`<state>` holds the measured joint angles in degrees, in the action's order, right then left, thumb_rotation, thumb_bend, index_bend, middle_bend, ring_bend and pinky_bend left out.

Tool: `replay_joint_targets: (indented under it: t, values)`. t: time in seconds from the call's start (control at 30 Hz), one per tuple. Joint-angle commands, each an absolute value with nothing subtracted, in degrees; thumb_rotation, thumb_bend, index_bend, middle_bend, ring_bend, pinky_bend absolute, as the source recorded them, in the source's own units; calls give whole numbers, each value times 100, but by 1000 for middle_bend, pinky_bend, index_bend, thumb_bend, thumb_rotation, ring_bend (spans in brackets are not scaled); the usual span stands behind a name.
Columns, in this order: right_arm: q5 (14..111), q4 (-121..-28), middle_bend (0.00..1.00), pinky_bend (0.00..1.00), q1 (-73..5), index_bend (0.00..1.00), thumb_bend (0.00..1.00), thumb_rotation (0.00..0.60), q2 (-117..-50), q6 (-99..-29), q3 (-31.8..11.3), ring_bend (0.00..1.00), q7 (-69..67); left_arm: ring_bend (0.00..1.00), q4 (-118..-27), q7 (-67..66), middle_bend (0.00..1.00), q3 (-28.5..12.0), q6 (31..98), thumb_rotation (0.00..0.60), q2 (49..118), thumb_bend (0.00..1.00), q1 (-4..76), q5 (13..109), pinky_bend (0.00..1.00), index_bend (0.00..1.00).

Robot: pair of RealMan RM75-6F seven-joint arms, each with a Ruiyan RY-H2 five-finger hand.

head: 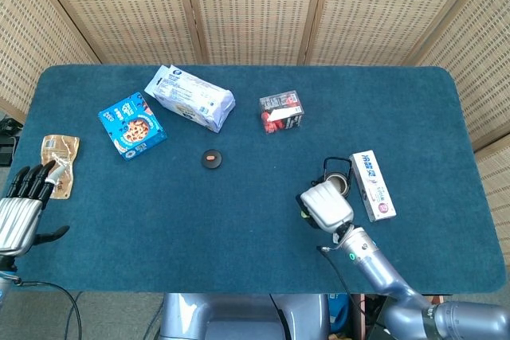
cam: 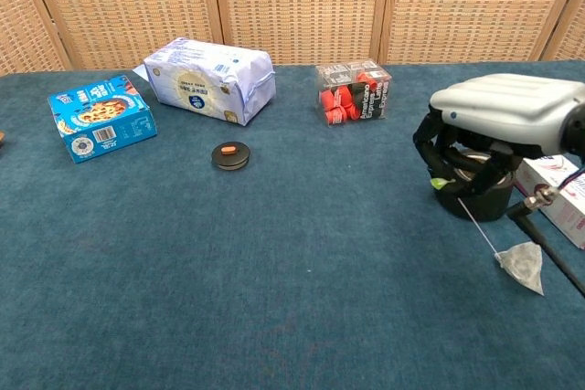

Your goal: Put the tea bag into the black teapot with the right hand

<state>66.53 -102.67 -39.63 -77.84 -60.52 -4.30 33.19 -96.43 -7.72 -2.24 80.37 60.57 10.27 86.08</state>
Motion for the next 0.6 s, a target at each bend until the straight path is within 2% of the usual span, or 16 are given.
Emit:
replay_joint_targets:
  t: [0.03, 0.6]
  values:
    - [6715, -10432, 894, 975, -3911, 696, 801, 600, -7605, -6151, -455, 946, 3354, 0, -9655, -786, 0, -210, 8016, 600, 6058, 71, 1034, 8618, 0, 0]
    - [6687, -10916, 894, 975, -3922, 696, 801, 600, -6899, -6255, -771, 946, 3240, 0, -9684, -811, 0, -158, 7963, 600, 6082, 71, 1022, 8587, 0, 0]
